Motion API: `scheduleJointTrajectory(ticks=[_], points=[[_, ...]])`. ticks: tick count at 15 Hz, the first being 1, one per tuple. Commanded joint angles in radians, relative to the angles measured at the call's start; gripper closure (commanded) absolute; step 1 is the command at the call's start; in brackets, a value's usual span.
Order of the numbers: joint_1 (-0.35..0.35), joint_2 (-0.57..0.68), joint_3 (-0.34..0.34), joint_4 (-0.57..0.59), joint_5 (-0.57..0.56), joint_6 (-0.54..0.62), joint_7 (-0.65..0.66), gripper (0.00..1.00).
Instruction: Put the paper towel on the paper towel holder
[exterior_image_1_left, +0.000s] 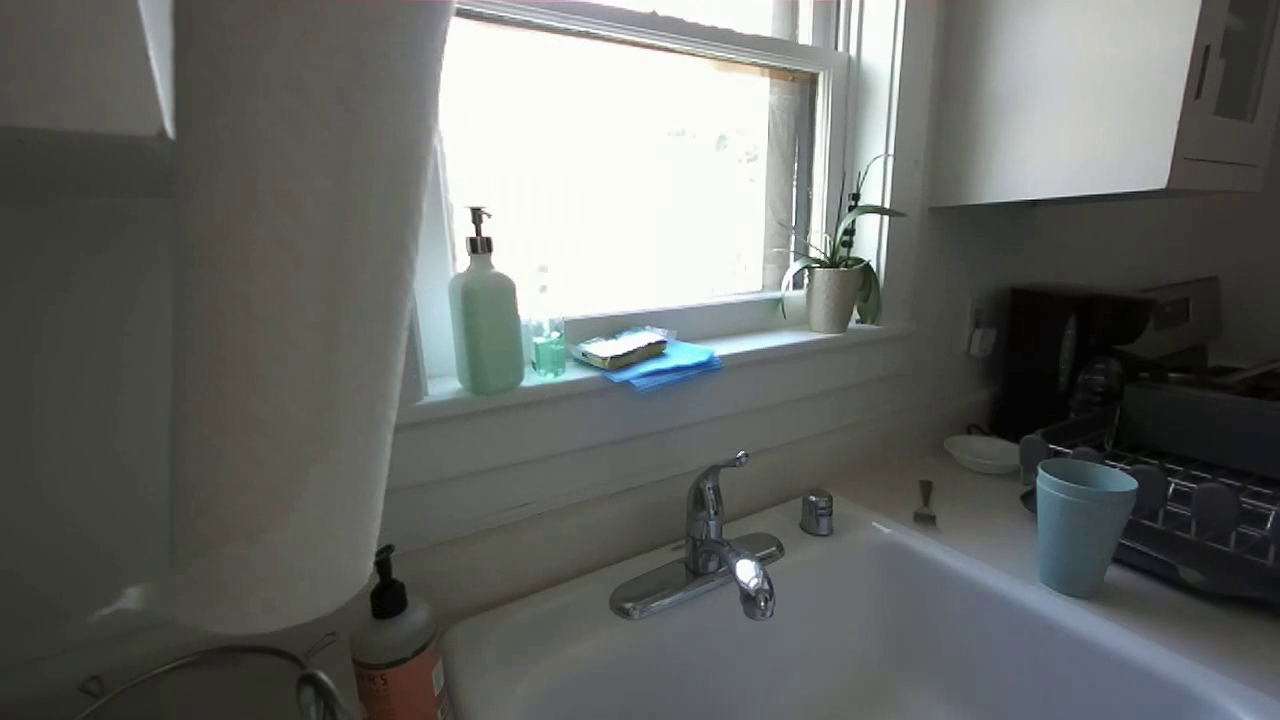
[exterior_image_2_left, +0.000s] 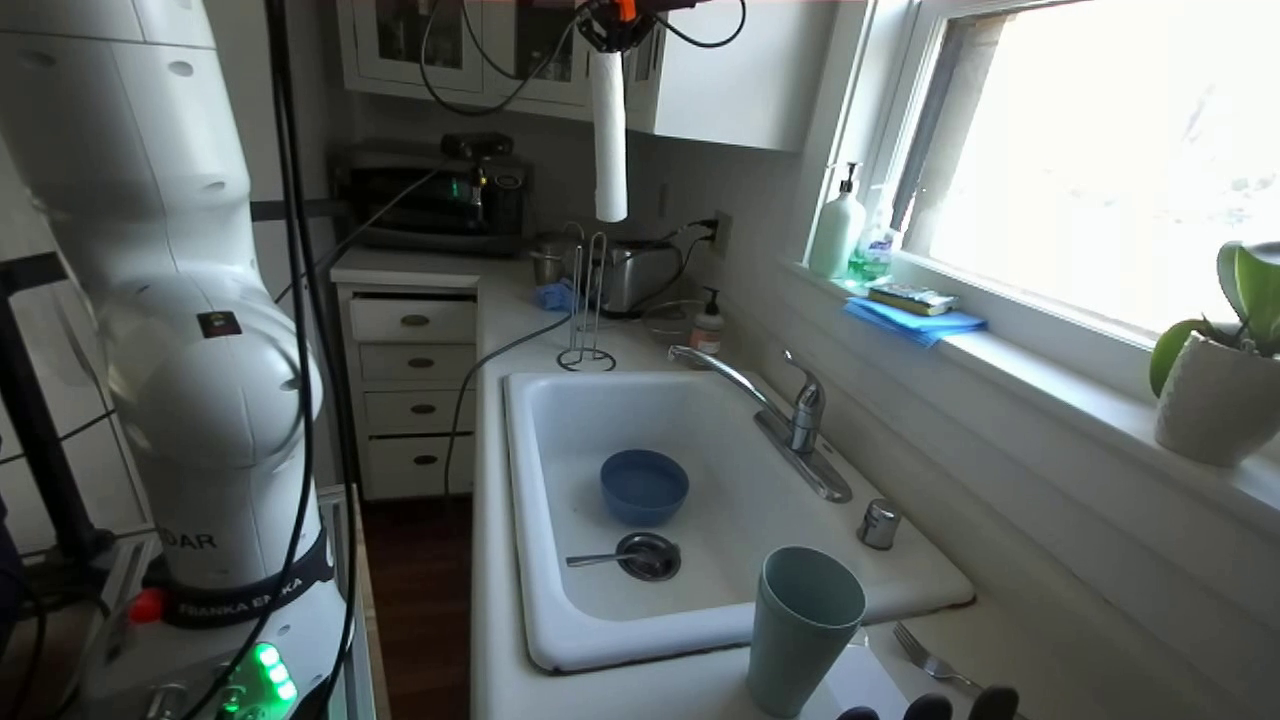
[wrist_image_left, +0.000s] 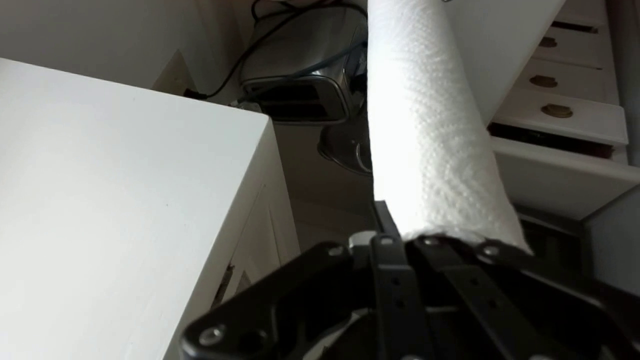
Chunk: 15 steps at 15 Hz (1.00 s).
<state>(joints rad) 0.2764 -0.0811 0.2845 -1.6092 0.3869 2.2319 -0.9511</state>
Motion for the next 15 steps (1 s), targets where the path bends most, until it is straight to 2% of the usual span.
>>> scheduleJointTrajectory(ticks=[1,15], points=[[0.016,0.02,-0.014,0.027,0.048,-0.028,-0.024,0.99],[0.011,0.084,0.0,0.043,0.032,-0.072,-0.016,0.99]])
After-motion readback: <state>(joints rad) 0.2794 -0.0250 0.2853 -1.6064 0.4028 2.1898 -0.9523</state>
